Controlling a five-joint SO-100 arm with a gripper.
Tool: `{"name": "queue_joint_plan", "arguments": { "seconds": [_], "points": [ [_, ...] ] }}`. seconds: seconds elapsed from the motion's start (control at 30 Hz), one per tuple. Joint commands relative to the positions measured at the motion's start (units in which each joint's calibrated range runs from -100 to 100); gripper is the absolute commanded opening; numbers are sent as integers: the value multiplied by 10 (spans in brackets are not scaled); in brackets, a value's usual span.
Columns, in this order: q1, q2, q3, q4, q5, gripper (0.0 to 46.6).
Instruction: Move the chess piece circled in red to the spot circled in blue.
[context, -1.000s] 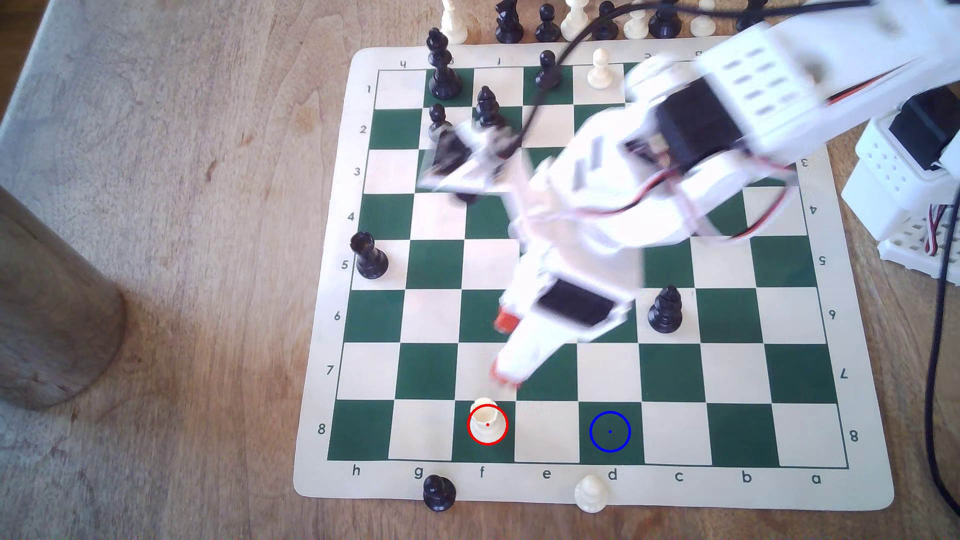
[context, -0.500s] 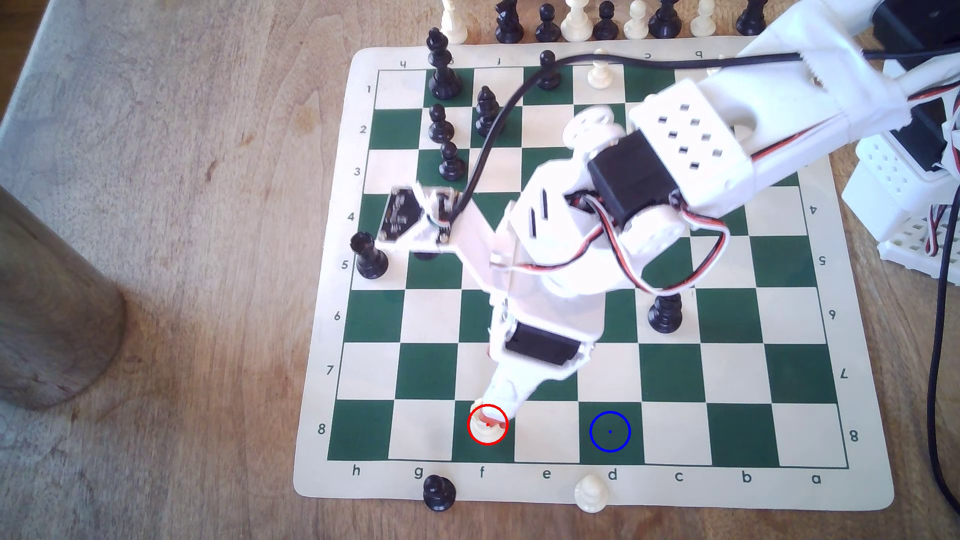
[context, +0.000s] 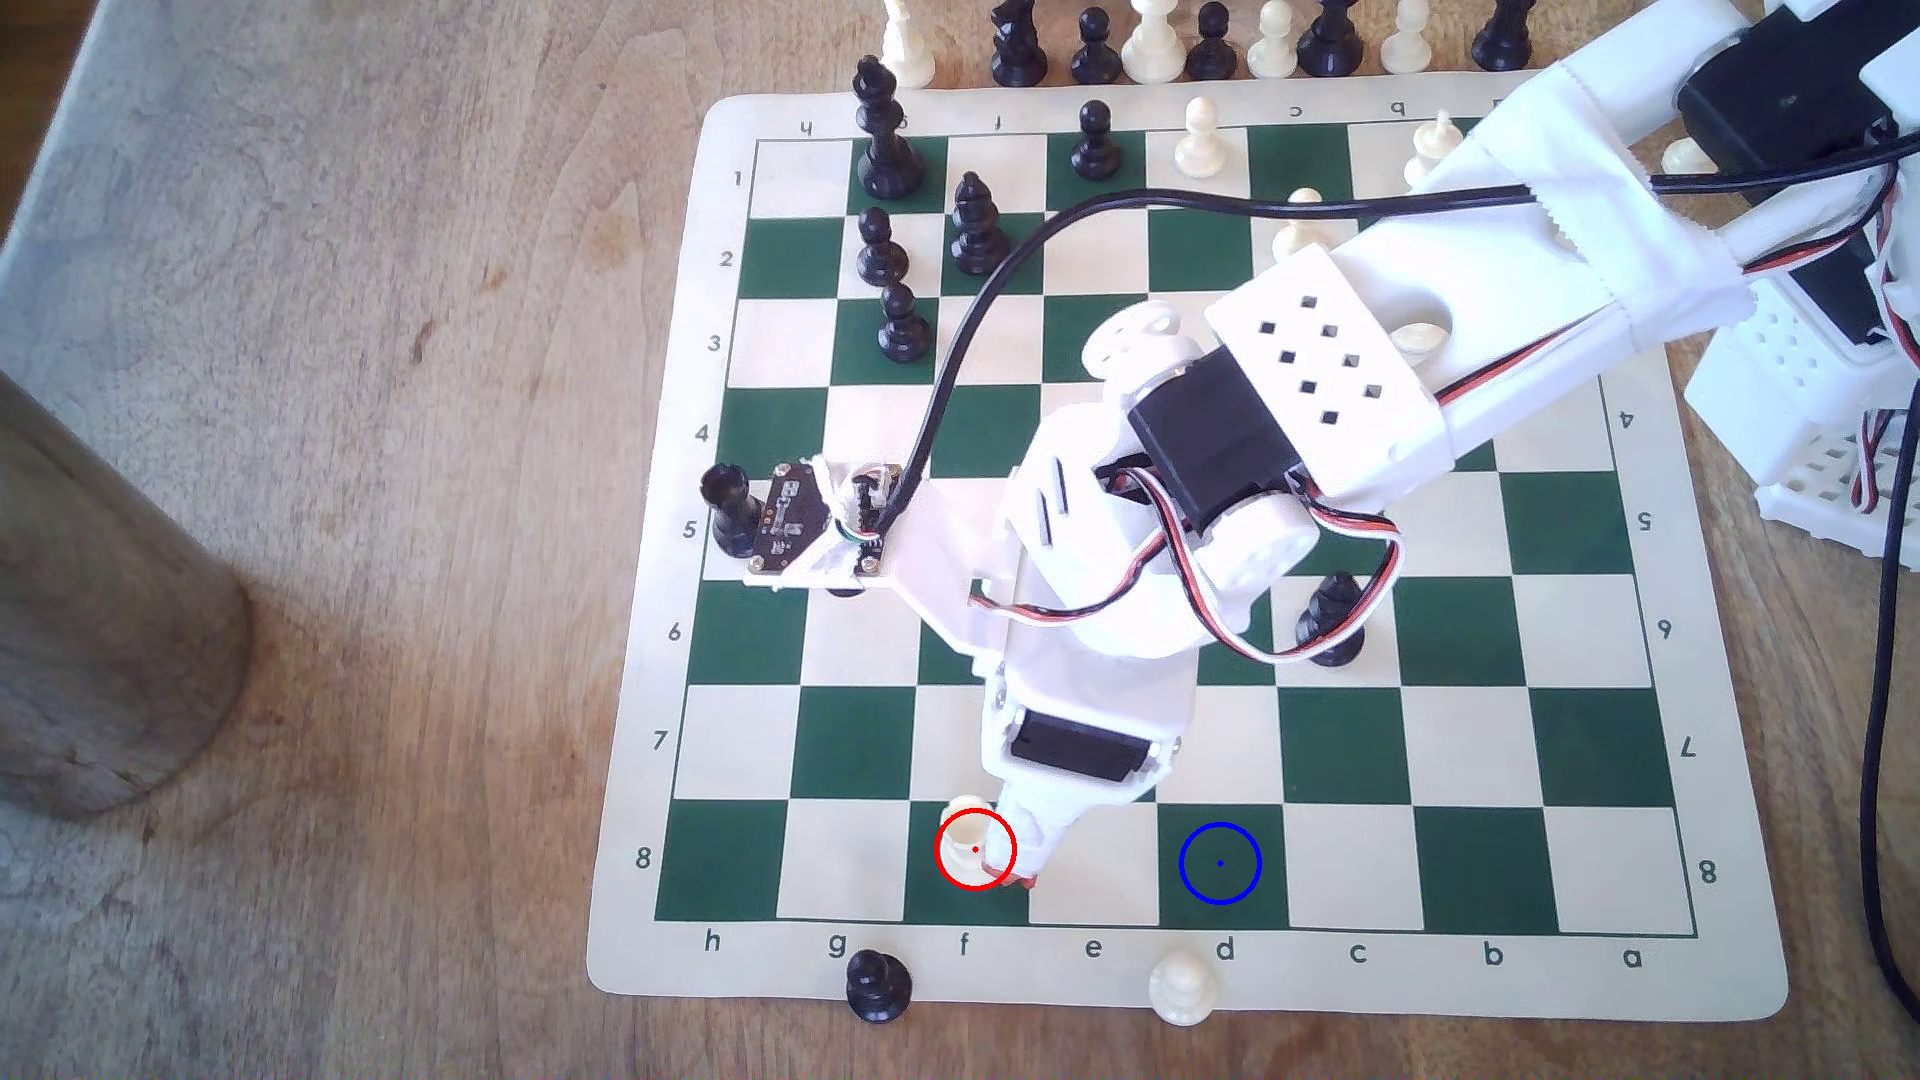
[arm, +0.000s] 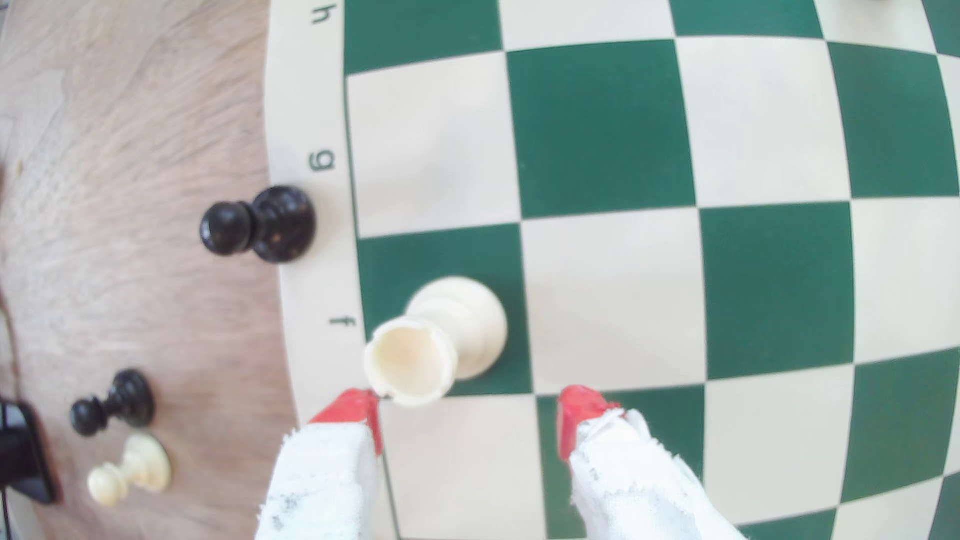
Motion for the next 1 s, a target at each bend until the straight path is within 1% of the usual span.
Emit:
{"name": "queue_joint_plan", "arguments": {
  "seconds": [0.0, 0.4, 0.57, 0.8, 0.83, 0.9, 0.97],
  "points": [
    [-8, -8, -66, -4, -4, 190],
    [-13, 13, -84, -37, -3, 187],
    [-3, 35, -78, -59, 3, 184],
    [5, 34, -86, -74, 4, 182],
    [5, 33, -87, -74, 4, 179],
    [5, 29, -89, -74, 4, 154],
    [5, 28, -89, -72, 2, 113]
  ]
}}
